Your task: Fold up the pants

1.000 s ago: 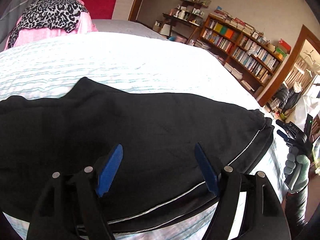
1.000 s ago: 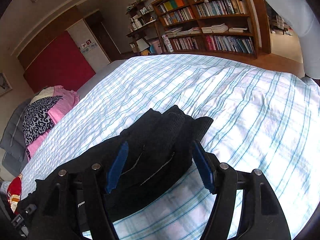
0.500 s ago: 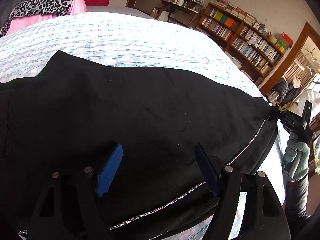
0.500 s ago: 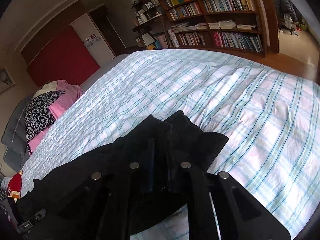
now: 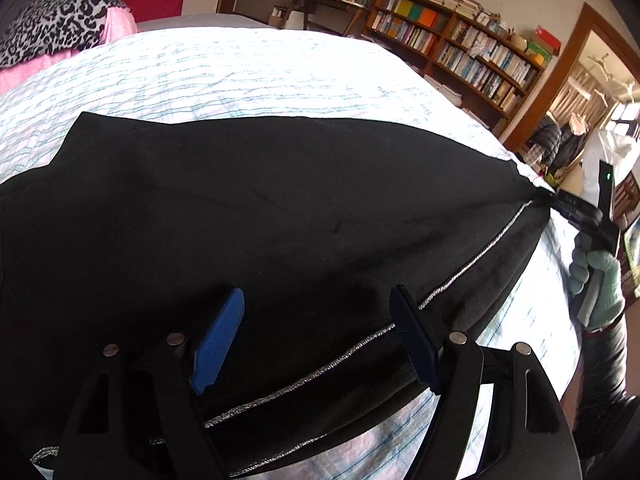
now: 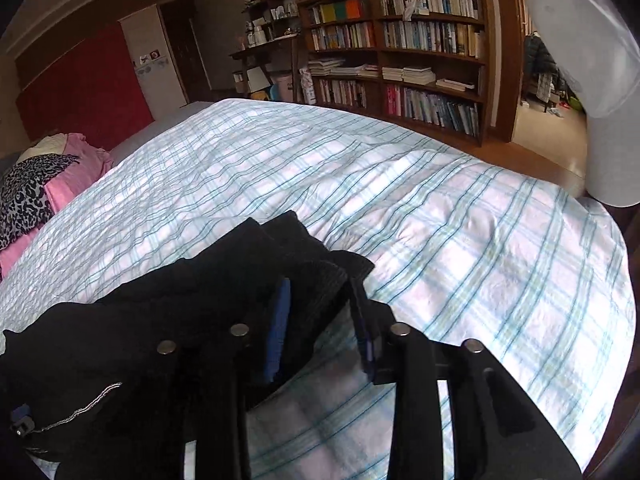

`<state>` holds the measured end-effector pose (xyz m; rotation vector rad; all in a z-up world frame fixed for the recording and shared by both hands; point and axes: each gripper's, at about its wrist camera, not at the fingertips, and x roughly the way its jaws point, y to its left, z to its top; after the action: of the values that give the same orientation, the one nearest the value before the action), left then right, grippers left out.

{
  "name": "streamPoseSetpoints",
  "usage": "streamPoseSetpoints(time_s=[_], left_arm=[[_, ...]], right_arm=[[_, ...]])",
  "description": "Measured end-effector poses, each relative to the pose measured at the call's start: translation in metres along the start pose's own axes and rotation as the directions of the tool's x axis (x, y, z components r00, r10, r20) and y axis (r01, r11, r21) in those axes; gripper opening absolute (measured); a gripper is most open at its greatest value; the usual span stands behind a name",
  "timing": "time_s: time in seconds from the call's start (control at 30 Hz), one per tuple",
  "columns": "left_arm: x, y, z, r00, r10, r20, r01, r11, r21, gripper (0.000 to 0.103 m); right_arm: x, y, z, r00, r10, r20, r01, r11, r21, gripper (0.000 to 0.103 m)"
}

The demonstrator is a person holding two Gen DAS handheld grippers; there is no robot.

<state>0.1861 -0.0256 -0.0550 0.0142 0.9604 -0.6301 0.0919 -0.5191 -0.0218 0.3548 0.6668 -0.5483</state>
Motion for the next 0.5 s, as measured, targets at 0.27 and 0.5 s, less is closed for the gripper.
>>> streamPoseSetpoints(time_s=[0.27, 0.5], left_arm=[[0.002, 0.000, -0.003, 1.000, -0.010, -0.006, 0.010, 0.999, 0.035, 0.077], [0.000, 0.006, -0.002, 0.999, -0.036, 0.000, 0.036, 0.999, 0.014, 0.078]], right_arm=[[-0.014, 0.023, 0.024, 0.996, 0.056, 0.069, -0.052, 0.997, -0.049, 0.058], [0.047, 0.042, 0.049, 0.979, 0.179, -0.093, -0.183, 0.982, -0.045, 0.057]])
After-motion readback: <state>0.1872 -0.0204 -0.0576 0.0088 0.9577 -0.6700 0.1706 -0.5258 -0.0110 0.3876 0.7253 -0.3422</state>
